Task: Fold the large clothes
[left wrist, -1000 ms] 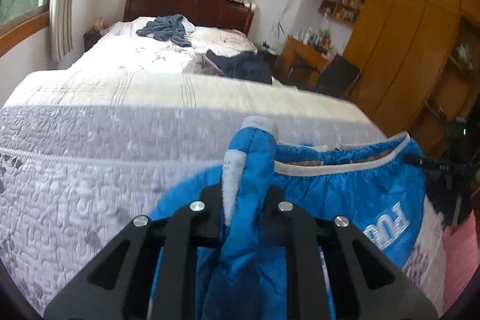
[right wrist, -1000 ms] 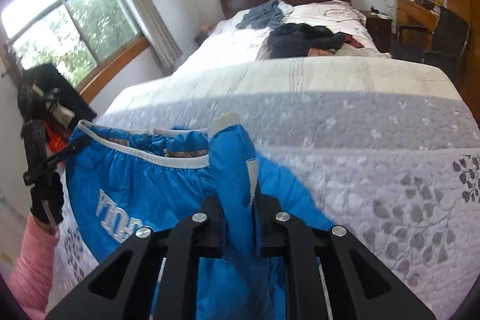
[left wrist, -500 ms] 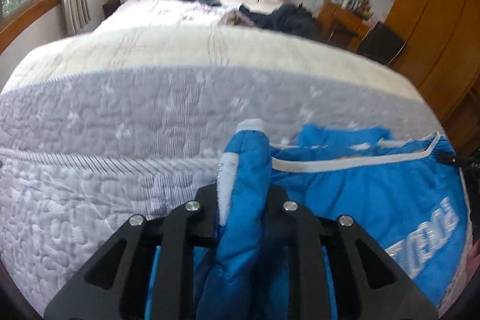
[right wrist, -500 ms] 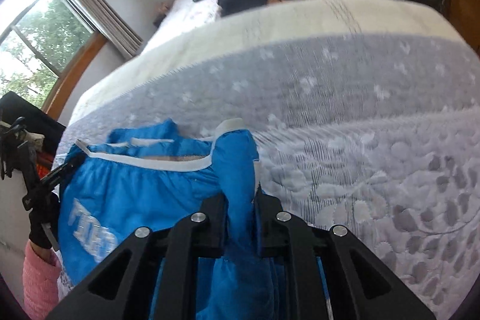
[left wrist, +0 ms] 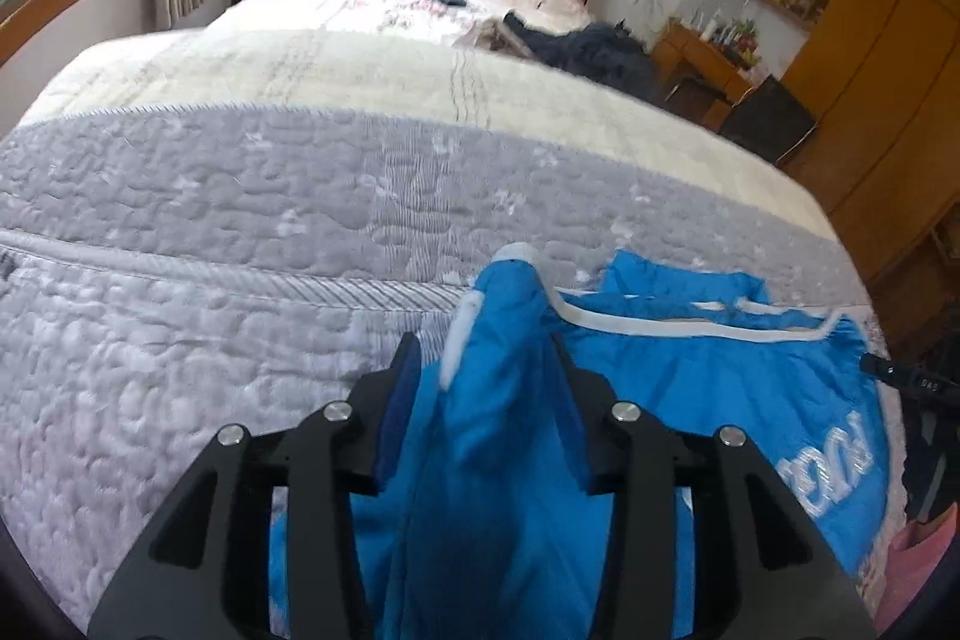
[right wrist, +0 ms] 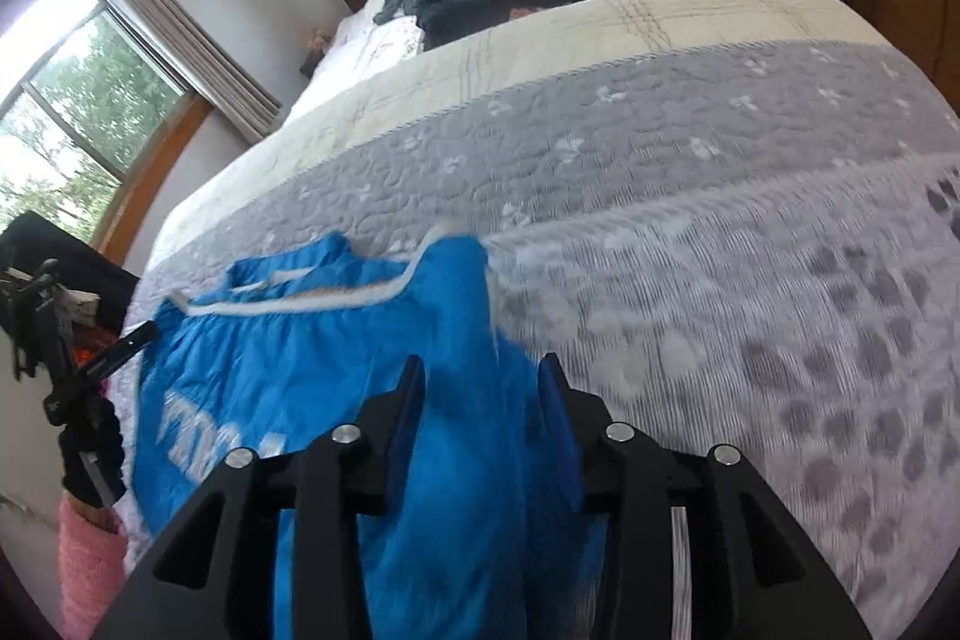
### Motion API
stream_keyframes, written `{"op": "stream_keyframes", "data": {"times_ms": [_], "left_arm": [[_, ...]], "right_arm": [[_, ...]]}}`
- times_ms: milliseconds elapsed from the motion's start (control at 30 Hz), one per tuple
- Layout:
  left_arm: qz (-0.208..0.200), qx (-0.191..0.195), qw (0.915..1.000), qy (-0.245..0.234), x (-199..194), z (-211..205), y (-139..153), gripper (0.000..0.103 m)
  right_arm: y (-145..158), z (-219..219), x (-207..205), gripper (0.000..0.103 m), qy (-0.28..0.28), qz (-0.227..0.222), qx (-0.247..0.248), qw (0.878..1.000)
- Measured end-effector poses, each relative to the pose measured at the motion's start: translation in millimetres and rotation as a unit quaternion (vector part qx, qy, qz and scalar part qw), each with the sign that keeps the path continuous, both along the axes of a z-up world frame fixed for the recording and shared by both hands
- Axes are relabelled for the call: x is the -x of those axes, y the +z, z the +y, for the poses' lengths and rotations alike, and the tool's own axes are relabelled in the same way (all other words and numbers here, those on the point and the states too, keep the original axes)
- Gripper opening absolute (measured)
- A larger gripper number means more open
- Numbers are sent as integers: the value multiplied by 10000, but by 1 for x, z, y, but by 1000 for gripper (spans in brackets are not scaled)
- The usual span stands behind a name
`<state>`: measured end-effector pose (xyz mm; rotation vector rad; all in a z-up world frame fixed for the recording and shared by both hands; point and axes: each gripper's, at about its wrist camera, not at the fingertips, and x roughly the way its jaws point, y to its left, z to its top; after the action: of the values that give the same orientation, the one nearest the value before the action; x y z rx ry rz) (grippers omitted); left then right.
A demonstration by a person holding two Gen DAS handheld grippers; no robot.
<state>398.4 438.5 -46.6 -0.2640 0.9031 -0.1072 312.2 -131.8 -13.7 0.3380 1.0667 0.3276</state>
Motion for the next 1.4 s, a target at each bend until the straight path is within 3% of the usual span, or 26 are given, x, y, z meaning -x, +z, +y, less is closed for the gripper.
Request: {"op": "stream_keyframes", "data": {"times_ms": [267, 433, 467, 533, 567, 733, 900, 1000, 1067, 1133, 1167, 1267, 1400], "left_arm": [[-356, -35, 9993, -126, 101, -5, 26, 49], [-419, -64, 9989, -211, 142, -16, 19, 49], [-367, -157, 9990, -191, 148, -19, 15, 49], [-251, -224, 9992, -198, 152, -20, 5, 49], [-158, -252, 9994, -193, 152, -19, -2, 49], [-49, -219, 9996, -144, 146, -12, -24, 48], [-146, -362, 9992, -116, 148, -16, -27, 48], [-96, -162, 9998, -56, 152, -9, -21, 48], [-156, -48, 9999, 45, 157, 0, -12, 53], [-242, -32, 9996, 118, 160, 10, -4, 74], [-253, -32, 9996, 141, 160, 14, -1, 76], [-121, 69, 9996, 260, 152, 33, -4, 78], [269, 706, 9968, 249, 131, 53, -27, 78]], "right_arm": [[3, -15, 74, 52, 208, 95, -159, 9996], [-10, -14, 107, 52, 312, 230, -153, 9991], [-12, -12, 113, 46, 335, 259, -129, 9990], [-15, -9, 120, 30, 388, 289, -130, 9987], [-16, -7, 123, 28, 401, 290, -97, 9987], [-30, 4, 128, 25, 382, 392, 308, 9980], [-38, 3, 129, 25, 358, 404, 249, 9982], [-32, 1, 130, 28, 348, 380, 154, 9985], [-27, -6, 134, 40, 323, 319, 75, 9989], [-19, -11, 136, 58, 287, 184, 10, 9994], [-18, -14, 136, 65, 266, 145, -24, 9995], [-14, -25, 130, 79, 154, 67, -314, 9994], [-23, -39, 114, 87, 212, 161, -1073, 9939]]}}
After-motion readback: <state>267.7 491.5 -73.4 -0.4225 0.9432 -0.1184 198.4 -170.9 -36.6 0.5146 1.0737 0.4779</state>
